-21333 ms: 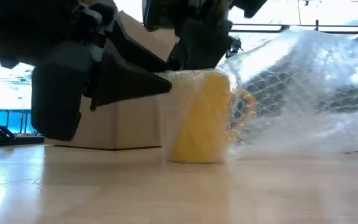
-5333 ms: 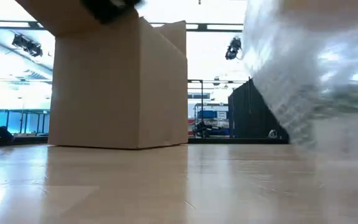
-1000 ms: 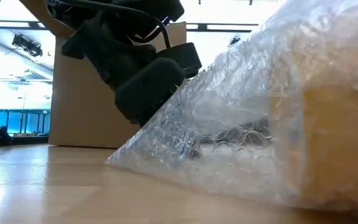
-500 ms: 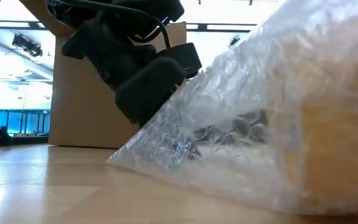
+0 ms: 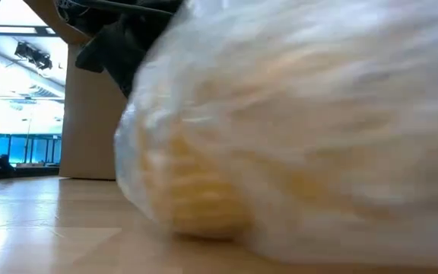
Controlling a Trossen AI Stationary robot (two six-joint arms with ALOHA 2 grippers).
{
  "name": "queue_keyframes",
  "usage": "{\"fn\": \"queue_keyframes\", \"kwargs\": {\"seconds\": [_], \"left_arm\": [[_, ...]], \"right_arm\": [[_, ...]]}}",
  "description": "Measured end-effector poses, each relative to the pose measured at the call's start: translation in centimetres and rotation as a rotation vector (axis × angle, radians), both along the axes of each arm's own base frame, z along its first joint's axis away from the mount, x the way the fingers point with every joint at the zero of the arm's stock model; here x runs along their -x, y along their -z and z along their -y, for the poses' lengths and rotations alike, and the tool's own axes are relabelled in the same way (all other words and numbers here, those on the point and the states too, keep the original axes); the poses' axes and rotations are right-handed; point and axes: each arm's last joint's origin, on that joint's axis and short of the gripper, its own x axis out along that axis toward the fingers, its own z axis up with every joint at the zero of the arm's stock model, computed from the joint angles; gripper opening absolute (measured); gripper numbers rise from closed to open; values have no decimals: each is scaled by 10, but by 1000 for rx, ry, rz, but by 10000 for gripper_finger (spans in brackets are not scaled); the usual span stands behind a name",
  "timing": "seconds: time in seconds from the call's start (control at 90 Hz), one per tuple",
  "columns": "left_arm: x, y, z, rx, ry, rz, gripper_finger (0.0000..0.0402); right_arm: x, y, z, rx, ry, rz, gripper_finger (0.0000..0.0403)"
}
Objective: Wrap mug
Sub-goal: Wrap the yellow mug with the bubble wrap
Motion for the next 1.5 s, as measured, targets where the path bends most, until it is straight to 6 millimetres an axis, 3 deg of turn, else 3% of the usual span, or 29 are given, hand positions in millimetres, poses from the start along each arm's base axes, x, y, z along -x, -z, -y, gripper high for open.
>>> {"fn": "queue_keyframes", "kwargs": {"seconds": [0.267, 0.544, 0.7, 0.856, 1.022, 1.178, 1.3, 1.5], "left_arm": [[13, -13, -5, -41, -5, -97, 54], [39, -69, -13, -175, -15, -88, 54], [61, -90, -17, -186, -29, -147, 54], [91, -107, 3, -95, -81, -198, 54], [116, -97, 68, 69, -50, -145, 54], [121, -53, 114, 232, -19, -69, 54], [102, -16, 105, 201, -59, -96, 50], [55, -3, 81, 198, 27, 72, 48]], "right_arm": [[-3, -25, 1, -54, -116, -16, 0], [-6, -31, 5, -107, -97, -2, 0], [-11, -30, 10, -117, -92, -7, 0], [-14, -30, 11, -141, -120, -24, 0], [-14, -30, 12, -140, -120, -25, 0], [-15, -30, 13, -115, -124, -30, 0], [-19, -30, 17, -104, -122, -32, 0], [-23, -30, 21, -80, -172, -54, 0]]}}
